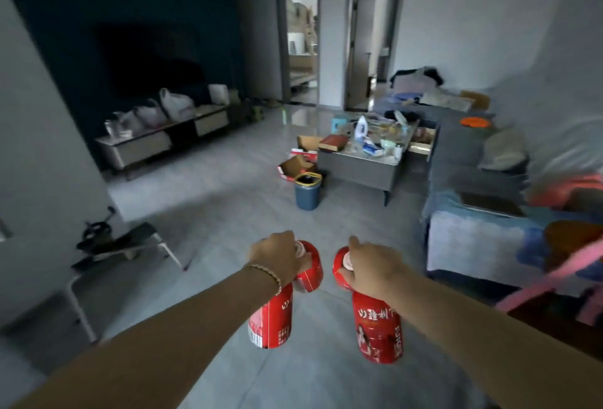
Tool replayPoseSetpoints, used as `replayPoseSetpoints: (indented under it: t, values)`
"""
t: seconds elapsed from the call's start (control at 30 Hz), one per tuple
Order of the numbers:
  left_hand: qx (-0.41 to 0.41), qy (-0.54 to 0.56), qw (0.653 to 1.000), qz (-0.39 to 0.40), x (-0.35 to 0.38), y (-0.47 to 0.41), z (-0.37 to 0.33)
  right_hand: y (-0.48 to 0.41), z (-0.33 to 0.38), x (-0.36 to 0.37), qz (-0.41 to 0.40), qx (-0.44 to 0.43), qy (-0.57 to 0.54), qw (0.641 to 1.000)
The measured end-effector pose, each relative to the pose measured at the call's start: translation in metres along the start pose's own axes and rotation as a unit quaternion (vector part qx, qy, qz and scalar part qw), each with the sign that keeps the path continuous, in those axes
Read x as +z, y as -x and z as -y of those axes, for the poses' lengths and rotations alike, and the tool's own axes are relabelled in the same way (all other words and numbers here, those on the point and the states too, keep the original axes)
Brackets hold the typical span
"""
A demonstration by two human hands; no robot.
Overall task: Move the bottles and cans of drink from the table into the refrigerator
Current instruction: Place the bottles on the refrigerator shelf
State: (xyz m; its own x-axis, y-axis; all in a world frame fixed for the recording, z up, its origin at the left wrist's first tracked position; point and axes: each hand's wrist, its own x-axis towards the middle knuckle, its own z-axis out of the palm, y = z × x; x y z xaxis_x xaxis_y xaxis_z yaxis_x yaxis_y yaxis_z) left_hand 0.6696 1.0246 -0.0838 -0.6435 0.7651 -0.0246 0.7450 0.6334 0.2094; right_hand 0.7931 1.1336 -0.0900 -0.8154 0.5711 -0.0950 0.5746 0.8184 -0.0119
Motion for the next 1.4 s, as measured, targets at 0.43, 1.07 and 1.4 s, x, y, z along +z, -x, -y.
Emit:
replayPoseSetpoints:
  t: [0.43,1.07,1.4]
  values:
    - [-0.357,-0.010,0.924,-0.139,-0.135,0.156,0.428,-0.071,0.488,-0.032,0.039,-0.311,-0.048,0.948]
    - [-0.588,-0.003,0.751,-0.300,-0.272,0.271,0.854,-0.147,1.025,-0.090,-0.004,-0.551,-0.067,0.832]
    - [-0.569,-0.048,0.752,-0.330,-0.364,0.277,1.059,-0.209,1.242,-0.150,-0.109,-0.566,-0.096,0.812]
